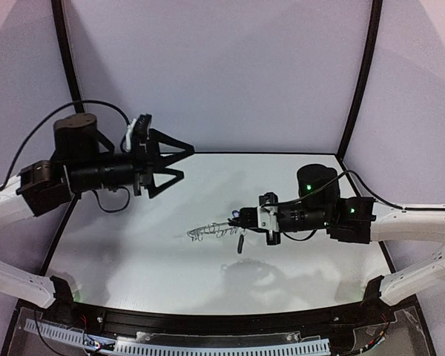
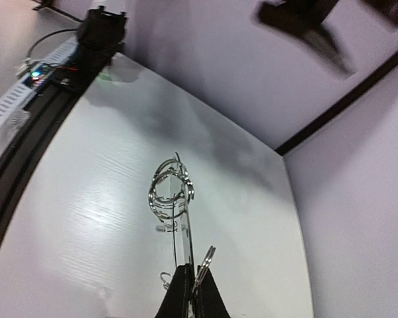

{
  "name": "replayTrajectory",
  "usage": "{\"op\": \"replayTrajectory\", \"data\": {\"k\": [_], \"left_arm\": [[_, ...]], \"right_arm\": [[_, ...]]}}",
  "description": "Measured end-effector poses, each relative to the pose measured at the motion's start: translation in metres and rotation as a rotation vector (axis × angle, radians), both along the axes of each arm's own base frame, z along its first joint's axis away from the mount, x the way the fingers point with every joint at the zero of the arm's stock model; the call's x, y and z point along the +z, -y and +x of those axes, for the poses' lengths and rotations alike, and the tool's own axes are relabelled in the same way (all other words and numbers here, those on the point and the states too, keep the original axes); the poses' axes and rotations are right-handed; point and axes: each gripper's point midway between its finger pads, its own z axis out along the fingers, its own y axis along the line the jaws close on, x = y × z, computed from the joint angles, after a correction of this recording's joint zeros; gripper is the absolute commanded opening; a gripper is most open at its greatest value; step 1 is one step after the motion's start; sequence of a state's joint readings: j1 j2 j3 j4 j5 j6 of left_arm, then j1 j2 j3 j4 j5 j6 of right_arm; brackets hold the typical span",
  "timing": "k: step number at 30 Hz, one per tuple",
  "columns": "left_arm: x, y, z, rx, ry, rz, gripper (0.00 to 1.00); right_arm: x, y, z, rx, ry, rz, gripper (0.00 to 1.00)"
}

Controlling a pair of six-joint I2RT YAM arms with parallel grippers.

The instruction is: Put the keys on the keyring

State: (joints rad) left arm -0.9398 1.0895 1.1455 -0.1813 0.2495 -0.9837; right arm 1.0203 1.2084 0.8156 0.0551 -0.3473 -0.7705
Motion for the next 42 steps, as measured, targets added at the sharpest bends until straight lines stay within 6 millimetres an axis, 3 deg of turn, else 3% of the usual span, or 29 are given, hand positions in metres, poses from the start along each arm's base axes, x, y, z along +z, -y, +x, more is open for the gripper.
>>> {"op": "replayTrajectory", "data": {"k": [3,6,10,14,17,21,27,34,42], "left_arm": [[0.029,-0.003,-0.002,-0.028,0.27,0.087,0.99],[0.032,0.006,0.004,-0.067,0.536,0.224,0.99],[-0.01,0.021,0.014,-0.176,0.798,0.453,0.99],[-0.059,0.027,0.007,-0.342,0.942,0.583,0.98],[-0.074,0.03,-0.002,-0.442,1.003,0.602,0.92],[-0.082,0.034,-0.013,-0.534,1.069,0.59,0.74],[-0.093,0.043,-0.016,-0.607,1.069,0.575,0.49],[-0.103,0.055,-0.011,-0.653,1.005,0.589,0.42],[-0.11,0.053,-0.019,-0.709,0.977,0.584,0.41]], "right_arm": [[0.0,-0.003,-0.01,0.055,-0.063,-0.032,0.0],[0.007,-0.01,-0.017,0.117,-0.126,-0.039,0.0],[0.011,-0.016,-0.017,0.162,-0.211,-0.047,0.0],[0.014,-0.017,-0.011,0.174,-0.286,-0.05,0.0],[0.023,-0.019,-0.008,0.184,-0.316,-0.043,0.0],[0.031,-0.023,-0.009,0.209,-0.356,-0.047,0.0],[0.021,-0.026,-0.012,0.233,-0.426,-0.095,0.0],[0.014,-0.024,-0.015,0.243,-0.473,-0.139,0.0],[0.02,-0.024,-0.019,0.261,-0.483,-0.14,0.0]]}}
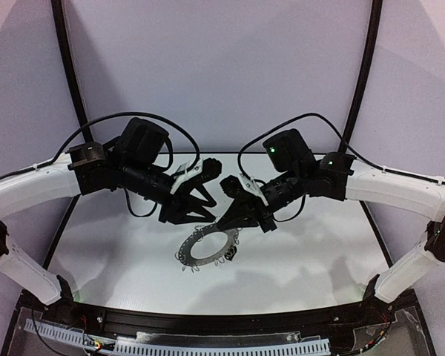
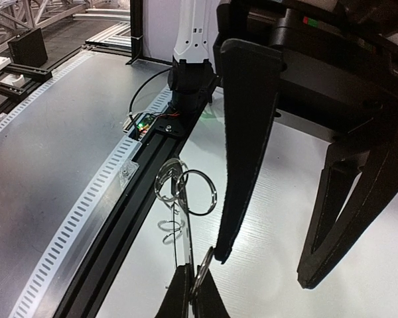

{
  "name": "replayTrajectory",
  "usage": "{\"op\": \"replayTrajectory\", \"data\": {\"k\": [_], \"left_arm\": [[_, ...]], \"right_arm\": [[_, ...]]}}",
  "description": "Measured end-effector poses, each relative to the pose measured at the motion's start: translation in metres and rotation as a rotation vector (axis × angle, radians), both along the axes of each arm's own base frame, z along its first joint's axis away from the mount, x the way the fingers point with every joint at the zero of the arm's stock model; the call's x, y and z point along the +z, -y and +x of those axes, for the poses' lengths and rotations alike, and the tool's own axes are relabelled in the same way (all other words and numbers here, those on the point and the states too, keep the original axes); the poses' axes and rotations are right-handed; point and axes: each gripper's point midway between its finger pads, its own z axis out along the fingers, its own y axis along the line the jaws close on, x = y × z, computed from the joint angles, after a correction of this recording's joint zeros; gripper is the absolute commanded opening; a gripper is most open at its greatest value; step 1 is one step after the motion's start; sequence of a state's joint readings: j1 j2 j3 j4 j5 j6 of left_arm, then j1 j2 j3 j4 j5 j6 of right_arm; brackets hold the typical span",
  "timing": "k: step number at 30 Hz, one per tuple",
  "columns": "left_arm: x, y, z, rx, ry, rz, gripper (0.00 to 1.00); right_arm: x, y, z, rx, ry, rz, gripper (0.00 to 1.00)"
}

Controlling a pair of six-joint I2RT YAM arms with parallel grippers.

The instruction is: Put the keys on the keyring

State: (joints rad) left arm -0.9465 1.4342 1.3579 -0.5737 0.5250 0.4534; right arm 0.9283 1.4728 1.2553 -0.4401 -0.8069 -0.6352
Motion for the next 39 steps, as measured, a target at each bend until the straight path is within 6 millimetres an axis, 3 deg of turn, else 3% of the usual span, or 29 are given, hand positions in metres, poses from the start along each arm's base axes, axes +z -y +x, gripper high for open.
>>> {"op": "replayTrajectory", "data": {"k": [9,18,27,39], "left_arm": [[0.003,-0.001,-0.003,-0.008,-0.003,-0.008,0.4],[0.027,-0.01,-0.013,-0.023,0.019,-0.06,0.42],[0.011,-0.002,-0.009,-0.034,-0.03,-0.006,0.27],[0.002,0.001,0.0,0.004,-0.029,0.022,0.18]], "right_arm": [[-0.004,0.0,-0.001,0.008,-0.021,-0.025,0.0],[-0.014,-0.003,0.008,-0.021,-0.003,-0.066,0.0],[-0.013,-0.005,0.013,-0.038,0.015,-0.065,0.0],[-0.012,-0.008,0.017,-0.047,0.022,-0.061,0.0]]}}
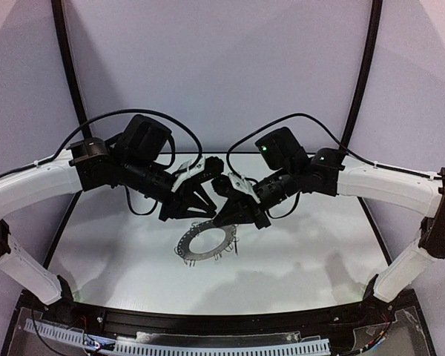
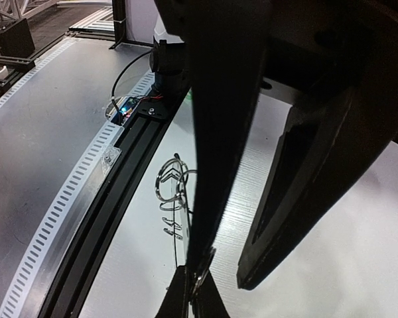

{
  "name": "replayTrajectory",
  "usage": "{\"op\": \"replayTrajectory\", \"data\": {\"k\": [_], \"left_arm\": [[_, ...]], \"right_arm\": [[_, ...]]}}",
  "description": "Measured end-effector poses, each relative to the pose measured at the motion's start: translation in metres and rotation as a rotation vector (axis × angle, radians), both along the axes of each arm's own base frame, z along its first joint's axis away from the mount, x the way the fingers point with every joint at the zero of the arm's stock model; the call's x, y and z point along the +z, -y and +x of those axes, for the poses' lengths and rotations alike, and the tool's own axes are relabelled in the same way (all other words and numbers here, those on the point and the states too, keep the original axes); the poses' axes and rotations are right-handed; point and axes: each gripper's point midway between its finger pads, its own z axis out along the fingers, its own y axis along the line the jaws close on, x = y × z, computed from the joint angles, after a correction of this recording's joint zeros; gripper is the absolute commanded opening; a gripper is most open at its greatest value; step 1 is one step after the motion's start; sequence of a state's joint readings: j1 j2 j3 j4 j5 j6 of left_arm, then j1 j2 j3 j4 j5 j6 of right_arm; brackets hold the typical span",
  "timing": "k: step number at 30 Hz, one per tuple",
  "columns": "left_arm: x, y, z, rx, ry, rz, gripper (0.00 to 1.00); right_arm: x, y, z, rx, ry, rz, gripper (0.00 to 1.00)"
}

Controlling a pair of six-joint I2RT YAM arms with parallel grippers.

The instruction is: Put the keys on the keyring

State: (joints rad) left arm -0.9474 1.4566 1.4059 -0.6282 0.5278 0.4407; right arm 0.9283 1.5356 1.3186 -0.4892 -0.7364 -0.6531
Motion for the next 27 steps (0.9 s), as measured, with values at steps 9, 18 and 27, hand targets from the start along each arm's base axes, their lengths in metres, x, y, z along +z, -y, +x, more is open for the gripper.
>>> {"op": "replayTrajectory", "data": {"k": [9,18,27], "left_arm": [[-0.004,0.001,0.004,0.006,0.018,0.014,0.01],[-0.006,0.0,0.007,0.044,0.014,-0.008,0.01],[-0.001,-0.008,0.008,0.12,0.086,-0.122,0.01]], "right_arm": [[0.002,-0.001,0.001,-0.004,0.0,0.004,0.0],[0.001,0.0,0.003,-0.019,-0.003,-0.003,0.02],[0.011,-0.001,0.005,-0.034,0.024,0.038,0.35]]}}
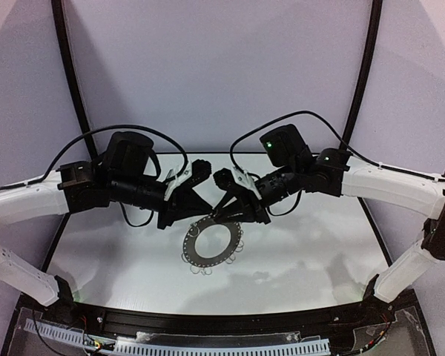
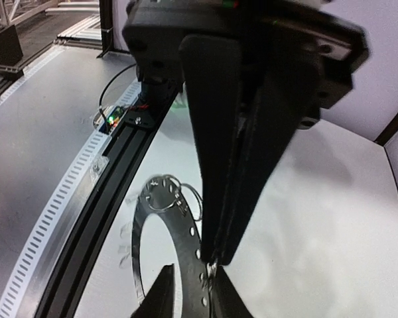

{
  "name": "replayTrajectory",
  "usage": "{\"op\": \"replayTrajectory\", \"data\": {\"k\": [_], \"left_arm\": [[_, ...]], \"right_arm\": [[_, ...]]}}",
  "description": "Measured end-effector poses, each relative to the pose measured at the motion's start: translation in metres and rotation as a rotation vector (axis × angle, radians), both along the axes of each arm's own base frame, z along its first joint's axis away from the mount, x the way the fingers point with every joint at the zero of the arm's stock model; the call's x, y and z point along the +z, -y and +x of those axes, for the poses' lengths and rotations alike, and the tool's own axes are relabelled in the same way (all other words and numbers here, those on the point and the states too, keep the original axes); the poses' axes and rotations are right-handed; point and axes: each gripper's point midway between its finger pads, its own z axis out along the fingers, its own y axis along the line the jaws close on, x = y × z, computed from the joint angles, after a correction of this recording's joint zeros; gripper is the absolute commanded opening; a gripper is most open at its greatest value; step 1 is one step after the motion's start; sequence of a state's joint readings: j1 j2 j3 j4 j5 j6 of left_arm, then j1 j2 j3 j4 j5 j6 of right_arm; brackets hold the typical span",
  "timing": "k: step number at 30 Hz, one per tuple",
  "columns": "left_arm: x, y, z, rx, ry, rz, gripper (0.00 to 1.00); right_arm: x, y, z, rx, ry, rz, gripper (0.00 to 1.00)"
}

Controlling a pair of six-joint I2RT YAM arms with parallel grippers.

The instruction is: Put the keys on the keyring

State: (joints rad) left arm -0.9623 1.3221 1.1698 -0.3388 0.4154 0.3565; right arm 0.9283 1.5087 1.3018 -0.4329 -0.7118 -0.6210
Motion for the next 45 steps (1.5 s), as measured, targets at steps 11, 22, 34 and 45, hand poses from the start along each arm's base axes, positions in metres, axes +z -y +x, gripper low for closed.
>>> {"op": "replayTrajectory", "data": {"k": [11,22,34,45], "left_arm": [[0.027,-0.018,0.001,0.056,0.142,-0.124,0.01],[0.042,-0.023,-0.002,0.065,0.182,-0.219,0.01],[0.041,-0.022,-0.001,0.08,0.19,-0.304,0.01],[0.051,-0.024,-0.004,0.081,0.232,-0.432,0.01]], "right_arm": [[0.022,0.023,0.0,-0.1,0.104,0.076,0.98],[0.044,0.035,0.008,-0.277,0.021,0.26,0.96],[0.053,0.019,0.01,-0.271,-0.104,0.328,0.98],[0.067,0.018,0.02,-0.316,-0.08,0.393,0.97]]}}
